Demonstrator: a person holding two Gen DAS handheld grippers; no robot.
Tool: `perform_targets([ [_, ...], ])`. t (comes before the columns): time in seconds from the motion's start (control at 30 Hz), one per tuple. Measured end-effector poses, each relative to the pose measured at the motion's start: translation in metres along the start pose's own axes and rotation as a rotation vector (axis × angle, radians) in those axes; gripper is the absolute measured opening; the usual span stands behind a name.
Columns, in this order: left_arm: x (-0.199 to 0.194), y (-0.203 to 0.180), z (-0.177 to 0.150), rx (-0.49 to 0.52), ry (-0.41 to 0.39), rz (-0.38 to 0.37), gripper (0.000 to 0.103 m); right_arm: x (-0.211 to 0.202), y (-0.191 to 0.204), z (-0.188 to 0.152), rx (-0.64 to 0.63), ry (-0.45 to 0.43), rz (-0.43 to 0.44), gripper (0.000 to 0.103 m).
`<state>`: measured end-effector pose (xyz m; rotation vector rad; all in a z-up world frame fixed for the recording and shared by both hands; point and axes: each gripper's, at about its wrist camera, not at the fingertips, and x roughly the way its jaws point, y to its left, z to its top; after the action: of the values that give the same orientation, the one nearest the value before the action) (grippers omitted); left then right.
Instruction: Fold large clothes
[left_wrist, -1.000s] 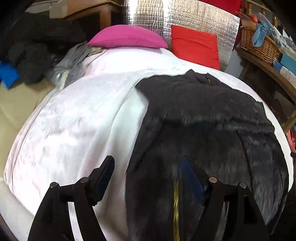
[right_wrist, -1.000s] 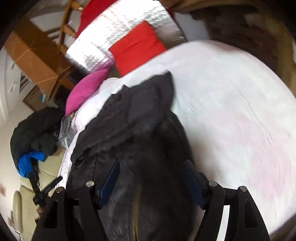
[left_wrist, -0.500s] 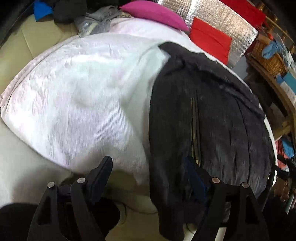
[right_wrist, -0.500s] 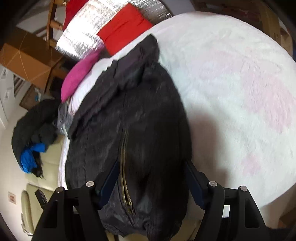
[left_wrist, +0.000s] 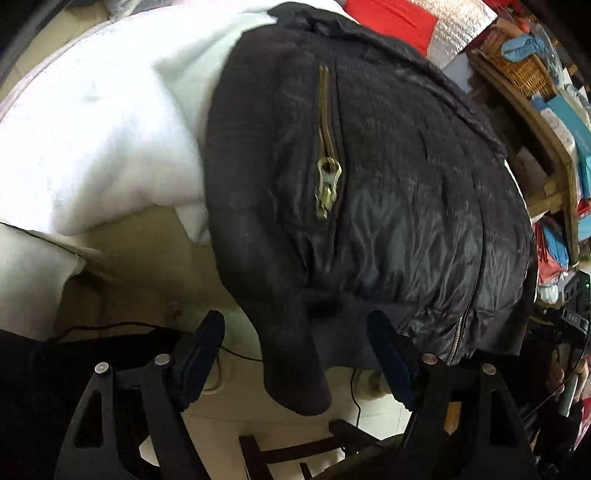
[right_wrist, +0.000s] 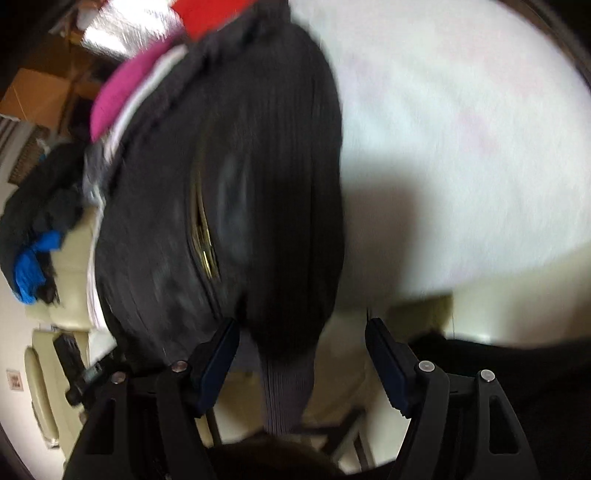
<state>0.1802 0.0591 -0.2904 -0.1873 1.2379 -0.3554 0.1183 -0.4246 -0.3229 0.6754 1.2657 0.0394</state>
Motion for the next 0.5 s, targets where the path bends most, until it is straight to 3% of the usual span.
perform_targets([
  [0.1,0.003,-0.004,-0.005,0.02,0.013,-0.01,0.059,0.022,0.014,-0.007,-0.036,0.056,-0.022,0.075],
  [0.2,0.01,-0.01,-0.008,0.032,0.035,0.001,0.059,0.048,0.024,-0.013,-0.042,0.108,-0.036,0.075],
  [0.3,0.025,-0.016,-0.011,0.041,0.087,0.0,0.066,0.065,0.031,-0.018,-0.046,0.115,-0.036,0.074],
  [0.37,0.03,-0.013,-0.015,0.04,0.098,0.0,0.066,0.063,0.036,-0.024,-0.054,0.071,-0.012,0.065],
  [0.43,0.029,-0.015,-0.018,0.046,0.085,-0.02,0.063,0.056,0.041,-0.026,-0.065,0.033,0.008,0.039],
  [0.47,0.033,-0.016,-0.015,0.052,0.081,-0.026,0.056,0.052,0.043,-0.027,-0.068,0.017,0.008,0.037],
  [0.5,0.032,-0.018,-0.017,0.061,0.076,-0.033,0.035,0.048,0.045,-0.029,-0.075,0.008,0.001,0.032],
])
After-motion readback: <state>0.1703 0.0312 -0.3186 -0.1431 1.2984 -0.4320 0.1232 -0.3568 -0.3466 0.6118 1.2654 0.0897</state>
